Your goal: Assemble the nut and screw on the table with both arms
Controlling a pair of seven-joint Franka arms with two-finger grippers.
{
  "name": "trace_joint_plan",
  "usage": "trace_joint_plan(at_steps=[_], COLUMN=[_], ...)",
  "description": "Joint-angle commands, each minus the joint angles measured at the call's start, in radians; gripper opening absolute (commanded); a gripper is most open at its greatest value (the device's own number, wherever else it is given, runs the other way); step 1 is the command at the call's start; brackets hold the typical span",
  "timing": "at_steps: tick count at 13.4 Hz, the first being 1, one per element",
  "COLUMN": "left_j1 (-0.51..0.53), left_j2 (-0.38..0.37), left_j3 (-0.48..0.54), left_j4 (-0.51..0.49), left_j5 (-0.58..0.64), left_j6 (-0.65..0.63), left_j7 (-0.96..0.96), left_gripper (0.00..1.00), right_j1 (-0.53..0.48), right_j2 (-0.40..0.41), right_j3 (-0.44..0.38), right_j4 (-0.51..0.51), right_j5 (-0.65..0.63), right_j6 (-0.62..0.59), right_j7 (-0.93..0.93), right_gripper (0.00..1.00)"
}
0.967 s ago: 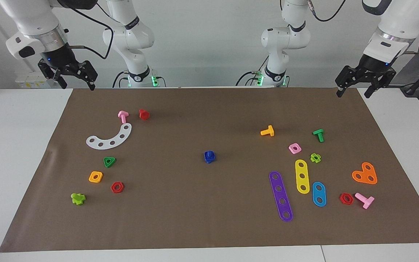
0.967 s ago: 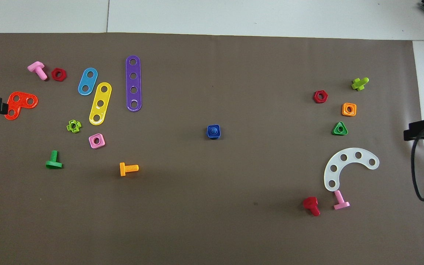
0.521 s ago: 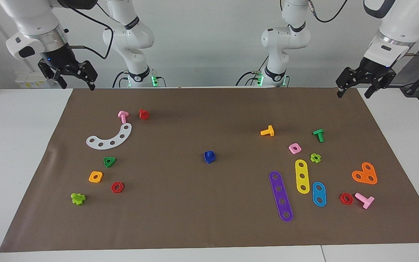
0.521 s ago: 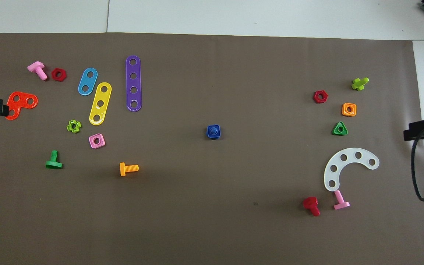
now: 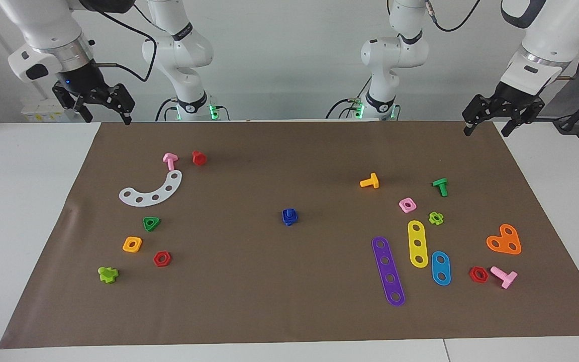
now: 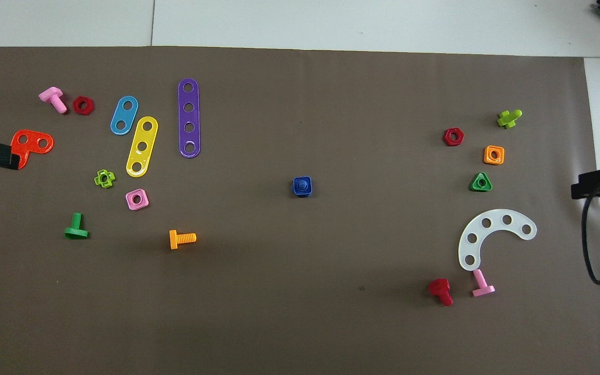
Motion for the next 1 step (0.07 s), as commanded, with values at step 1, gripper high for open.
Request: trace_joint_plan(at_steps=[1], left_j1=[0.014], left_j2=[-0.018], left_j3=[-0.012], left_j4=[-0.017], left_j5=[0.013], left_j6=[-0.005], left_j7=[0.008], left_gripper=[1.0], right_j1=[-0.002], right_j2=[-0.011], right_j3=[0.001], right_j4=[-0.006], right_j5=[0.008], right_j6=[-0.014], right_j7=[0.0], right_gripper=[1.0])
